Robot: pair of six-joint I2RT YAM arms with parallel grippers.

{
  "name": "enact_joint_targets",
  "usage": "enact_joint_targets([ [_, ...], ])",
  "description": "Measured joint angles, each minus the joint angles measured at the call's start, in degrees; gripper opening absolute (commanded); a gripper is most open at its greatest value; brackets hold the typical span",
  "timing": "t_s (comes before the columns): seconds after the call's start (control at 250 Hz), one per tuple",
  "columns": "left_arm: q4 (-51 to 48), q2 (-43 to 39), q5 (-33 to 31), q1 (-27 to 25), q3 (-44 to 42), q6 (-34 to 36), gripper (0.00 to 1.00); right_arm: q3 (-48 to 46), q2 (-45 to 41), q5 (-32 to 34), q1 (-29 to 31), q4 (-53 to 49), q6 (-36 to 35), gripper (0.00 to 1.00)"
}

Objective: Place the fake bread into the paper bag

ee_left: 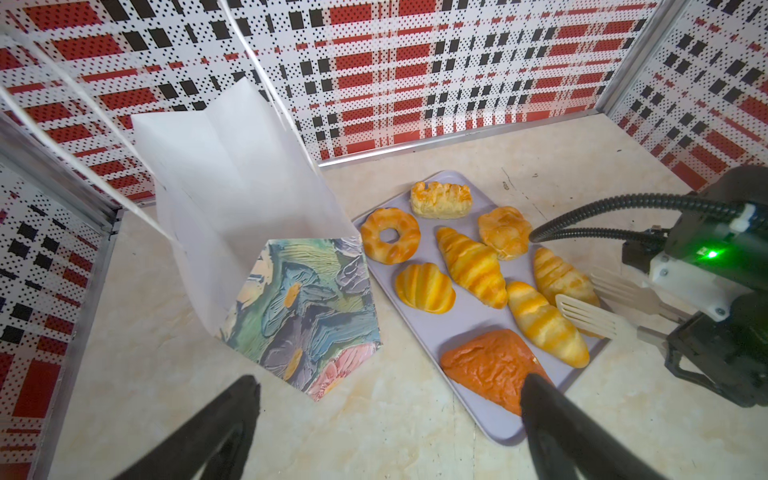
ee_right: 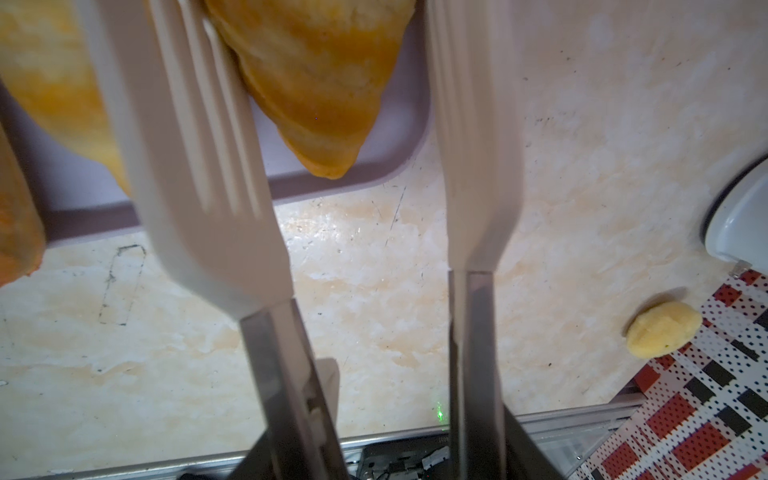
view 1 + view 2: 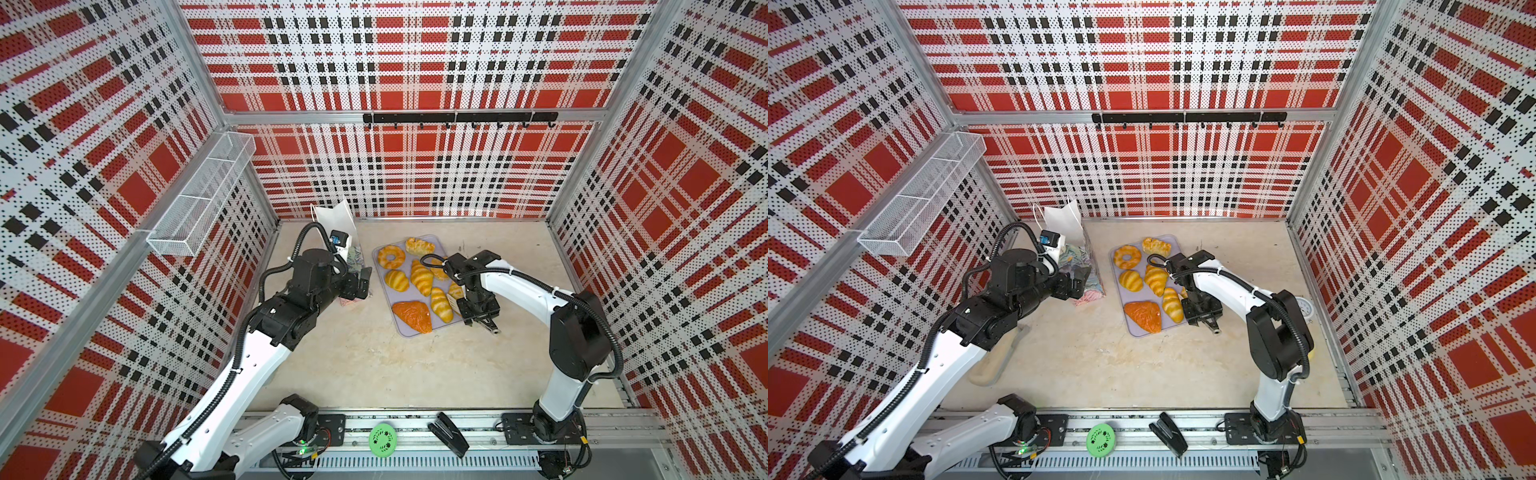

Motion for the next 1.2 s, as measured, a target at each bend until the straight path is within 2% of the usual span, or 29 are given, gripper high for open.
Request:
enact_joint_targets([
  [0.24, -0.4, -0.2, -0.2, 1.7, -0.1, -0.3, 1.0, 0.0, 0.0, -0.1, 0.0, 0.2, -1.0, 0.32],
  [0.644, -0.5, -2.3, -0.2, 4.5, -1.0, -2.4, 0.99, 0.0, -2.5, -0.2, 0.0, 0.7, -1.6, 0.21],
  [1.013, -0.5, -3.2, -0.2, 7.8, -1.4, -5.2, 0.99, 0.3, -6.1, -0.3, -0.3, 1.3, -2.6, 0.2],
  [1.201, -0.7, -4.0, -0.4, 10.6, -2.2, -7.1, 0.99, 4.8, -7.2, -1.5, -0.3, 1.4, -3.1, 0.2],
])
